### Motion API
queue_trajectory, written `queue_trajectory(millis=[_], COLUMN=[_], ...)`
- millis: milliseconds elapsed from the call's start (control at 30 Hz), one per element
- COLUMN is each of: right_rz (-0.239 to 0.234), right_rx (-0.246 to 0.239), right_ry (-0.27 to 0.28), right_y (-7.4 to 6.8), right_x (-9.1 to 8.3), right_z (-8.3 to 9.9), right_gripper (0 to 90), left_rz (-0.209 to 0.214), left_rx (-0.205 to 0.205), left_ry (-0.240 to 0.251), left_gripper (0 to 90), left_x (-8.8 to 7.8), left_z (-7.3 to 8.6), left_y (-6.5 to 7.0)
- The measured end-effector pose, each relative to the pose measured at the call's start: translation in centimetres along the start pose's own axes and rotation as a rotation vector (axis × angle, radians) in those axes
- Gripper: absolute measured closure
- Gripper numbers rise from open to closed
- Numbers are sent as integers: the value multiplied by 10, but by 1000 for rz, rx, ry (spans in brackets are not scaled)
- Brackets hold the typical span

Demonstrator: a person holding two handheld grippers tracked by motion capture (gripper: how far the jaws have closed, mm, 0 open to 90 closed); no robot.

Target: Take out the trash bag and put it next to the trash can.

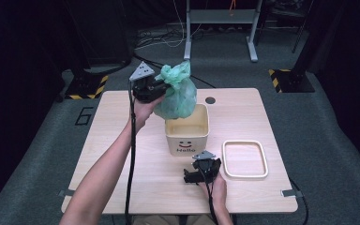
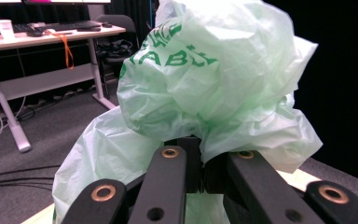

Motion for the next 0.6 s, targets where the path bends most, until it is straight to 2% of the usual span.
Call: queue_trajectory(millis=[133,200,600], right_rz=[1,0,3], right_rx=[0,1,3], right_ry=[0,0,-1], right_y=[0,0,0], right_x=[0,0,0], right_z=[0,0,0], right_gripper=[0,0,0], left_rz=[-10,-12,-57], left_rx=[-1,-13,-3], left_ry=[6,11,16], left_gripper=[883,883,883], left_x=[-5,-7,-26], left_z=[-3,-4,-7], left_y=[-4,-6,-24])
Point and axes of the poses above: each handheld gripper's, and its own axes: x roughly forward along the jaws, z roughly out of its underside, y roughly to its right, the point moved 5 cm from there along x, roughly forward along the jaws
